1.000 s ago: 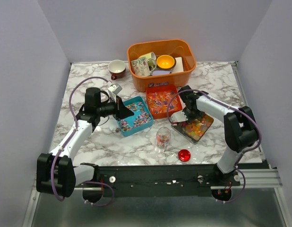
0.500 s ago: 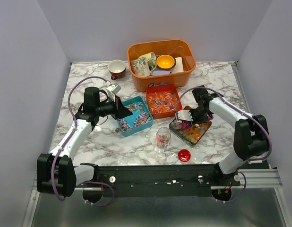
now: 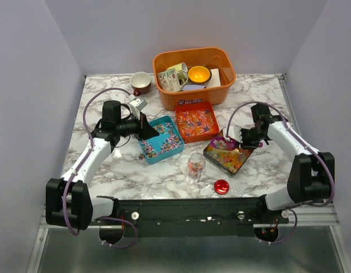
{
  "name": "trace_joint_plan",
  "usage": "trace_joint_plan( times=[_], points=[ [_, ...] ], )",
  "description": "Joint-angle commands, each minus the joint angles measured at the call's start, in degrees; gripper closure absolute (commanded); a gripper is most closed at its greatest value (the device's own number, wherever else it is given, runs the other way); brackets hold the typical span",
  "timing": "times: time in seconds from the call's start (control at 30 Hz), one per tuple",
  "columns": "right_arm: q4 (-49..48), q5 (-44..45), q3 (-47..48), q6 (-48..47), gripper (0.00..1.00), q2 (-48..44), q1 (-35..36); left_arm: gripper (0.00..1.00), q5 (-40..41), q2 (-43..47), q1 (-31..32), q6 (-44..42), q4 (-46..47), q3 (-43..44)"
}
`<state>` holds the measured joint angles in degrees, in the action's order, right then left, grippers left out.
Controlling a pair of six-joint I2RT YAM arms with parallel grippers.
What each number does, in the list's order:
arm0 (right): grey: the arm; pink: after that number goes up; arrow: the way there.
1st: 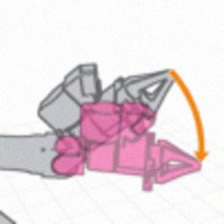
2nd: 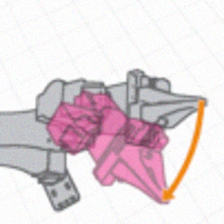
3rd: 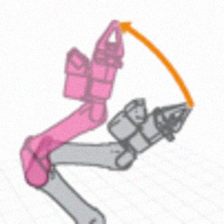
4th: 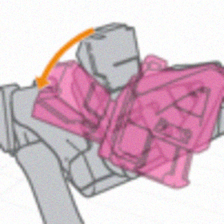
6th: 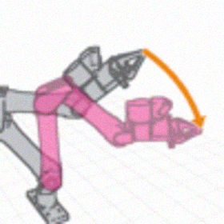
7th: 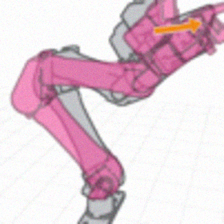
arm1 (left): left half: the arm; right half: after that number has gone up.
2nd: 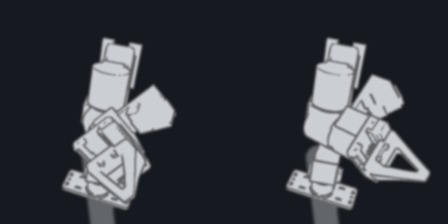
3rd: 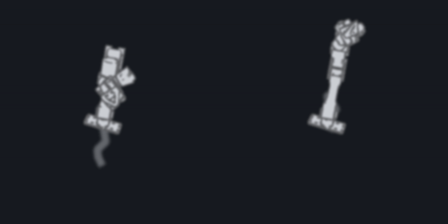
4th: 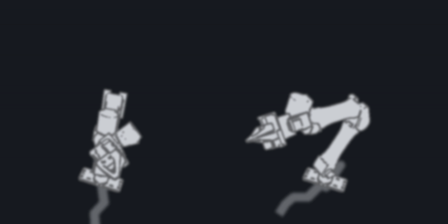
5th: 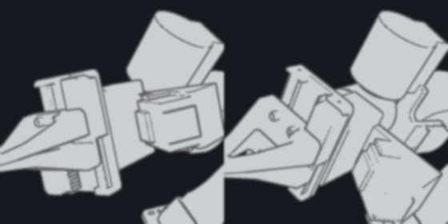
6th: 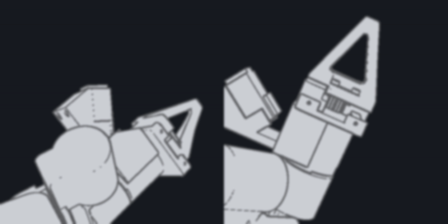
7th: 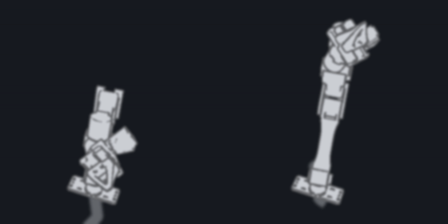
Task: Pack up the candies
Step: Scoop the fake candies from the storage box.
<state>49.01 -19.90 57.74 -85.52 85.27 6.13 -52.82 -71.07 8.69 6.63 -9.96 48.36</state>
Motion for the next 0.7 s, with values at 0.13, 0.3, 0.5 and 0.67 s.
trace_joint_plan(
  times=[0.13,0.3,0.5,0.67],
  points=[
    [1.5,-13.5,-1.3,7.6,0.99,-9.9,-1.8,0.61,2.2,-2.0,-0.4,0.5,1.6,3.1],
    [7.2,-16.4,11.2,14.1,0.99,-10.0,-1.6,0.01,5.4,-2.5,-1.1,1.5,1.3,2.7],
    [11.8,-5.4,17.4,13.1,0.99,-10.7,9.1,0.01,13.4,0.0,-1.1,3.6,1.3,0.5],
    [20.9,6.0,23.5,12.0,0.99,-6.8,17.3,0.01,20.0,3.9,-1.7,1.5,-0.7,-1.2]
  ],
)
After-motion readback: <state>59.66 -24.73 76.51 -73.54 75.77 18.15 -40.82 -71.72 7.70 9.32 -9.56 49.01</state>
